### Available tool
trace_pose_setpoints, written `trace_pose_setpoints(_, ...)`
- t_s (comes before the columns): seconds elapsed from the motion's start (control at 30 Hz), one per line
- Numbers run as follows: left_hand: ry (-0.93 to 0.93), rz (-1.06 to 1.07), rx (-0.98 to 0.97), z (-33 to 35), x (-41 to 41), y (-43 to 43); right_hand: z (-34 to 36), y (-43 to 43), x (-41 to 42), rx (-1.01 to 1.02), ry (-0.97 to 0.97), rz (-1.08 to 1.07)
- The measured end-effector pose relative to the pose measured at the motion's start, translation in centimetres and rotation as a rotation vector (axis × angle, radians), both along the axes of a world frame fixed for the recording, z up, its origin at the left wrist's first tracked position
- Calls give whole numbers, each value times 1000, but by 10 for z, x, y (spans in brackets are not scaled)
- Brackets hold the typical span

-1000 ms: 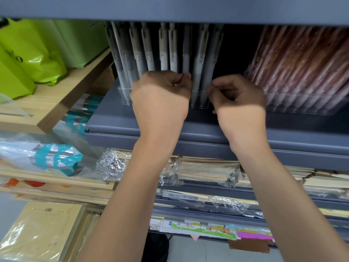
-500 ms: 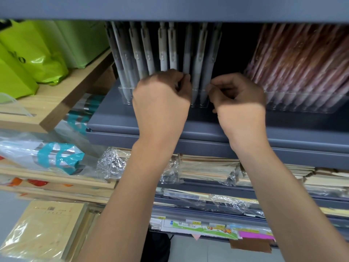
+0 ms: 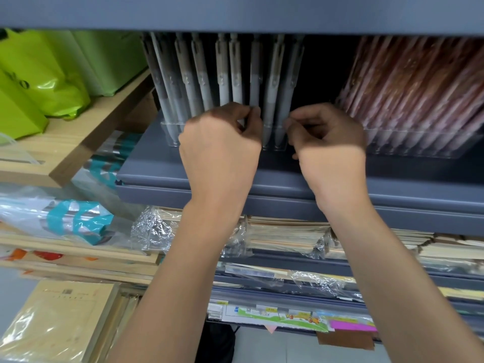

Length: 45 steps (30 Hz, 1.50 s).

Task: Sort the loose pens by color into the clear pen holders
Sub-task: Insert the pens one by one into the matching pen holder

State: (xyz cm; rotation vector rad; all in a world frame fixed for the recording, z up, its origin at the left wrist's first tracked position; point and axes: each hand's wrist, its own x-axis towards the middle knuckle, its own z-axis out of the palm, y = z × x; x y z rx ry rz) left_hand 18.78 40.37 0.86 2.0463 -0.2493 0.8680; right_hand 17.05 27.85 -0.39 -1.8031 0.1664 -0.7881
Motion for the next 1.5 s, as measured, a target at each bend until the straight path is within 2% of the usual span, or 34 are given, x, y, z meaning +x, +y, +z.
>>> trace_pose_setpoints(0.17, 25, 38, -11, 3, -5, 1, 0, 0, 0, -1, -4, 0)
trace_pose_setpoints(0.37, -50, 92, -44, 9, -2, -3, 0, 0, -1, -10, -14, 2)
trace_pose_setpoints(0.53, -52, 60, -62, 10, 2, -4, 1, 0, -2, -11, -16, 2)
trace_pose_setpoints(0.8, -6, 48, 99, 6, 0, -2, 1, 1, -1, 13, 0, -8)
trace_pose_setpoints(1.0, -27, 50, -20, 8, -5, -4, 1, 2, -2, 22, 5, -6)
trace_pose_setpoints(1.3, -96, 55, -44, 7, 0, -6, 1, 2, -3, 26, 8, -3)
trace_pose_setpoints(1.5, -71, 39, -26, 5, -2, -7, 1, 2, -2, 22, 11, -7)
